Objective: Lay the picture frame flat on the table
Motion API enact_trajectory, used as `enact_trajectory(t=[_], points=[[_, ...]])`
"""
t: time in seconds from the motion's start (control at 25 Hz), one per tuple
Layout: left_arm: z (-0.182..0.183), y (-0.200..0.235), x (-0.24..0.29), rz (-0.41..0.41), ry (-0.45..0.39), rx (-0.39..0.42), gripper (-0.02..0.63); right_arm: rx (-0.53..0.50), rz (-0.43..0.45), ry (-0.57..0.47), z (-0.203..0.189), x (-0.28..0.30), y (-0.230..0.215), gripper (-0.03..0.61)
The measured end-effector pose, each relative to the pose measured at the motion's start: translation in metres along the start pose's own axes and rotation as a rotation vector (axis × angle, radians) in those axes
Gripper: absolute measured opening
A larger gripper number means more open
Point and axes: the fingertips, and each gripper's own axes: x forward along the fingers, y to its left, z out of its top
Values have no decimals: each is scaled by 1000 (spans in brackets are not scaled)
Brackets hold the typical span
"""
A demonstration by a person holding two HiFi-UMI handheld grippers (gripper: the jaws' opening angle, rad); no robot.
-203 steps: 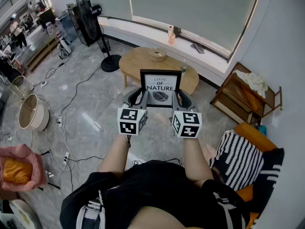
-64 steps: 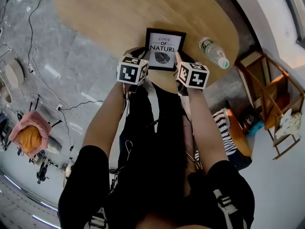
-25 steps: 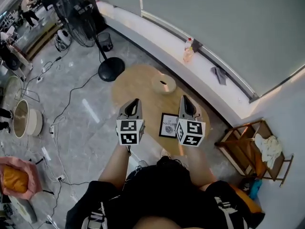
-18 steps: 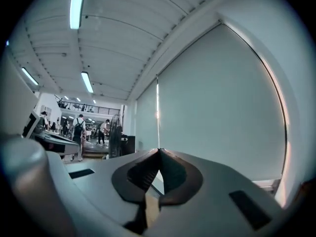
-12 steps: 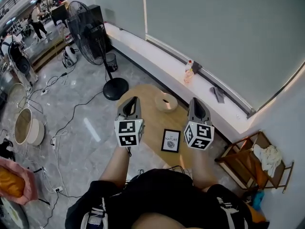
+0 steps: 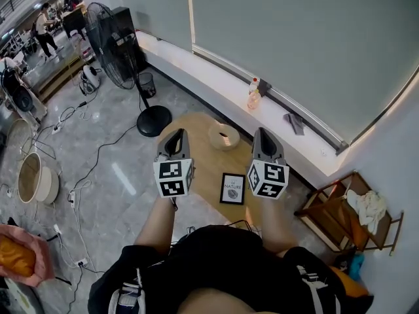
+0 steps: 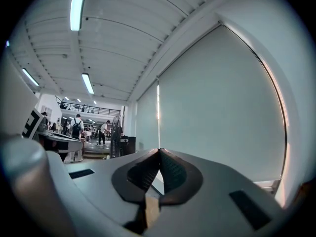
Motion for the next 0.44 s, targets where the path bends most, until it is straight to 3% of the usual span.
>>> enact_trajectory(t=[0.44], points=[[-3,-7,0,-7,1,10,29,1,8,4,-6,-3,-1,14]])
